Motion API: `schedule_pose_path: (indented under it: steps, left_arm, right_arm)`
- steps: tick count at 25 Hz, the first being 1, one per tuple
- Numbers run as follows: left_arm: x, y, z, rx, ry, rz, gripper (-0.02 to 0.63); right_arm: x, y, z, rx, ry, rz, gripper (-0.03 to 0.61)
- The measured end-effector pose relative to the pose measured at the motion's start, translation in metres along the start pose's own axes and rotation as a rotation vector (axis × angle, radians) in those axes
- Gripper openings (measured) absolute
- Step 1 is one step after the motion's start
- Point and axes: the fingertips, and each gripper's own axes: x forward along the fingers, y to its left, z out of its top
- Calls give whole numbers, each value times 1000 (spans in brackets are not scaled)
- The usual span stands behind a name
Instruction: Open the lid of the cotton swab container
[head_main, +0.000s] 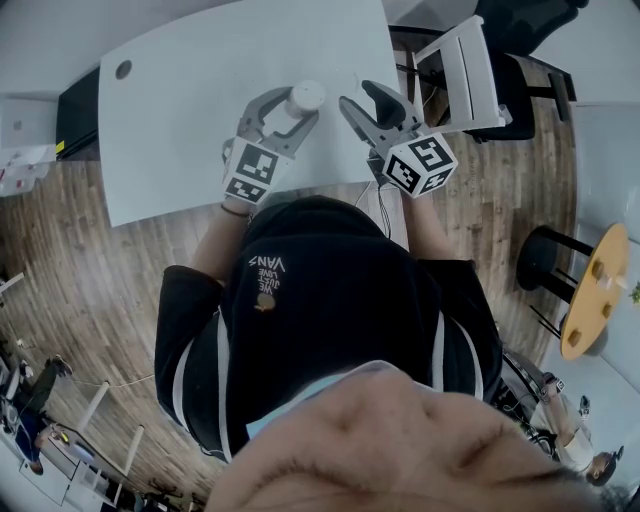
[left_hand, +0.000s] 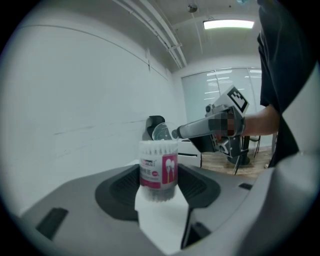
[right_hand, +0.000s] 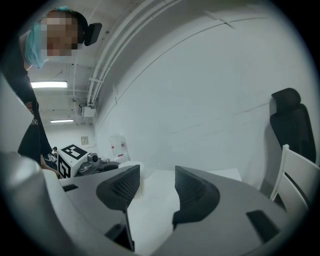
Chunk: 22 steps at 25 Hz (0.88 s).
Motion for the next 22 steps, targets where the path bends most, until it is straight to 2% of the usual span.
schedule_pose_path:
  steps: [9,18,22]
  left_arm:
    - [2,7,15,-46,-46,21,242]
    - [-6,13,25,-88,-97,38,242]
    - [-13,18,27,-106,-106,55,242]
  right_arm:
    - [-7,-8,10,-48,-49,-52,215]
    - [-7,-4,6,-70,-38,-59,181]
    - [-6,-1,4,-110,-27,-69,146]
